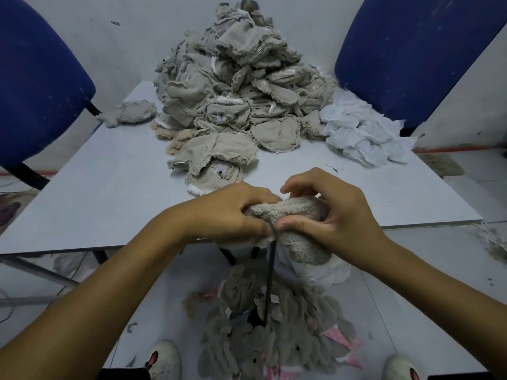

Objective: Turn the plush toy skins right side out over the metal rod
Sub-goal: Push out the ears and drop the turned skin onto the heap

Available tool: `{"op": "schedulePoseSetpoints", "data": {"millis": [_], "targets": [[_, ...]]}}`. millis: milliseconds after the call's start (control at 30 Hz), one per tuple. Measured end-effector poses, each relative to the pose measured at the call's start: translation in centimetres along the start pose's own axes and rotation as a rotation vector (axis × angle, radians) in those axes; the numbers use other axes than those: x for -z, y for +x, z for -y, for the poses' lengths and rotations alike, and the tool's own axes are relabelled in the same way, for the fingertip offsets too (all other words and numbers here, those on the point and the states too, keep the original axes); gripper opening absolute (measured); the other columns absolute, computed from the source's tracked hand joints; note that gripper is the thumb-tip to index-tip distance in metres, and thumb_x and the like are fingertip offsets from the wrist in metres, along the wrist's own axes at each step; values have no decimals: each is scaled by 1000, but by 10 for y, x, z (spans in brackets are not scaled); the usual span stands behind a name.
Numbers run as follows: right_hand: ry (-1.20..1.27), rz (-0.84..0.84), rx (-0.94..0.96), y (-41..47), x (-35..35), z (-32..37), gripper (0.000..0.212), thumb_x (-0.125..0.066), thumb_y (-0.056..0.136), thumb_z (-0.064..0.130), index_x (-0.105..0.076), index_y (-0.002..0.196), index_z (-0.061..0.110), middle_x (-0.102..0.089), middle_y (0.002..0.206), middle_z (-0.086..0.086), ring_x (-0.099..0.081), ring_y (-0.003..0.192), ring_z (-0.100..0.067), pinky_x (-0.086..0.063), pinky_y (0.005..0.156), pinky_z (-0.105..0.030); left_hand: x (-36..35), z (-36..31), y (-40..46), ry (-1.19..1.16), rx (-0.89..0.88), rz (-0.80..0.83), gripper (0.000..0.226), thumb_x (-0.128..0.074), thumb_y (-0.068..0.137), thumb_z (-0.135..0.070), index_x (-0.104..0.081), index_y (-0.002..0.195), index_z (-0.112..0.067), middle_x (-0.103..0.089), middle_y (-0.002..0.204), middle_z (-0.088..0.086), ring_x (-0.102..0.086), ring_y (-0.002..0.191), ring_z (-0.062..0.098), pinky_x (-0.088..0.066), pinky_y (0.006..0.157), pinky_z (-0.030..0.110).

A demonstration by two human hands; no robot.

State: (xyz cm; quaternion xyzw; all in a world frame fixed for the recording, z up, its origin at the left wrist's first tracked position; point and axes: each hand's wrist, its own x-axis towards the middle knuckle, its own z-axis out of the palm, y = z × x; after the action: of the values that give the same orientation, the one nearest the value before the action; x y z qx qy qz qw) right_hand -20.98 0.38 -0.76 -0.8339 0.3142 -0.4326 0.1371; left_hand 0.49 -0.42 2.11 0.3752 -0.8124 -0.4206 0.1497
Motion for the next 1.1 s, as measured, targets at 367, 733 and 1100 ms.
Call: {"op": "schedulePoseSetpoints", "data": {"millis": [367, 733, 1100], "targets": [[6, 129, -82, -9, -4, -10, 44, -76, 76, 47, -56, 106, 22, -52, 80, 16, -52, 73, 2, -37, 65, -8, -20, 16, 12, 235, 131, -55, 29, -89, 69, -27, -72, 89, -17, -73, 90, 3, -66, 88, 22, -53, 82, 42], [80, 306, -231, -29, -30, -7, 32, -52, 88, 56, -35, 109, 39, -58, 86, 23, -58, 73, -8, -42, 65, -15, -20, 13, 9, 163, 112, -79, 33, -91, 65, -16, -75, 94, -13, -72, 87, 9, -66, 85, 28, -54, 81, 43], [-163, 315, -113, -28, -23, -11, 31, -37, 89, 49, -52, 104, 27, -65, 78, -2, -56, 63, -24, -46, 55, -38, -12, 9, 12, -73, 77, -39, 38, -89, 65, -2, -61, 73, -27, -59, 73, 8, -56, 71, 29, -49, 66, 41]]}}
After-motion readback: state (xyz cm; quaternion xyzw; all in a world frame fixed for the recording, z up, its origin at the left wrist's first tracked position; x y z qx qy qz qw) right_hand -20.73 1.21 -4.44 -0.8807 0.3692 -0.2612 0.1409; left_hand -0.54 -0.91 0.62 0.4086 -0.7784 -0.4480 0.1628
